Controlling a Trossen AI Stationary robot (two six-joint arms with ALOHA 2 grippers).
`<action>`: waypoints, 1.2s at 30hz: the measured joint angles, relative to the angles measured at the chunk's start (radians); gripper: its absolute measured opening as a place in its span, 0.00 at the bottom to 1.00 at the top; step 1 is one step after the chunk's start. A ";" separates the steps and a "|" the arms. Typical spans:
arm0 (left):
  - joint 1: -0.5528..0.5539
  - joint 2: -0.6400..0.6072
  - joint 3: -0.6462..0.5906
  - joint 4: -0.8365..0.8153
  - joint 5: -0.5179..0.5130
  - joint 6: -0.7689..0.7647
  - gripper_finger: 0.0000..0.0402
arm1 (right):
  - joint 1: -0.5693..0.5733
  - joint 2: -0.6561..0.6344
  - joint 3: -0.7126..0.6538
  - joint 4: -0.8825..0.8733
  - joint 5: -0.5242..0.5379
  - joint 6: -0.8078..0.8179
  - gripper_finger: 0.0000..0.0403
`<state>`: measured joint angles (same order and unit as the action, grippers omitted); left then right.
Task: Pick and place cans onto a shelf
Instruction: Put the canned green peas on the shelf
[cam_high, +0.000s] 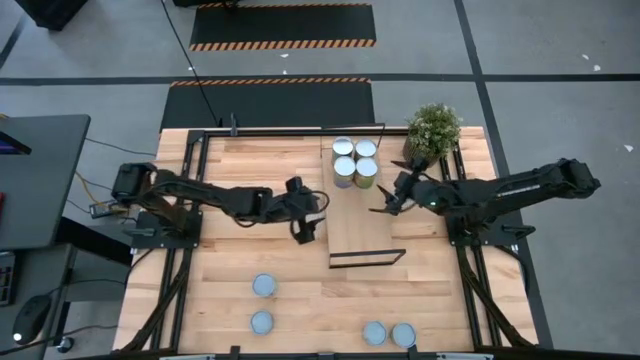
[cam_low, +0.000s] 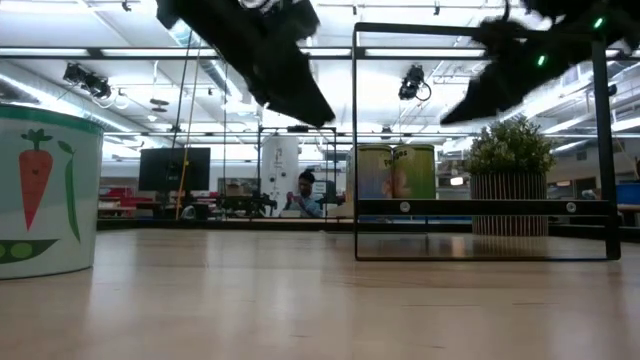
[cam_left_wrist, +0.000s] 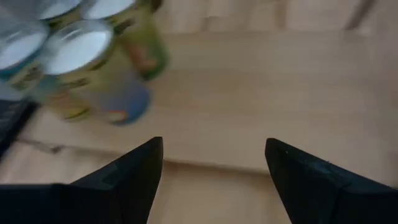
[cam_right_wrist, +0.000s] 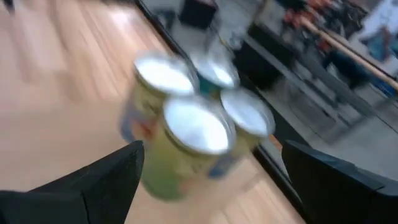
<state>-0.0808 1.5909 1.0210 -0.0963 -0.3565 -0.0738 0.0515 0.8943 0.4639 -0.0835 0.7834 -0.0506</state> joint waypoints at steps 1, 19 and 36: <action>-0.012 -0.017 0.000 -0.014 0.031 -0.009 0.72 | 0.019 -0.024 0.006 0.003 -0.007 -0.008 0.97; -0.263 -0.105 0.106 -0.429 0.503 -0.543 0.72 | 0.222 -0.194 0.003 0.202 -0.243 -0.085 0.97; -0.365 -0.099 0.164 -0.429 0.036 -0.322 0.72 | 0.457 -0.052 -0.006 0.425 -0.515 -0.263 0.97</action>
<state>-0.4458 1.4921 1.1854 -0.5256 -0.3205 -0.3960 0.5082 0.8421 0.4580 0.3416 0.2679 -0.3134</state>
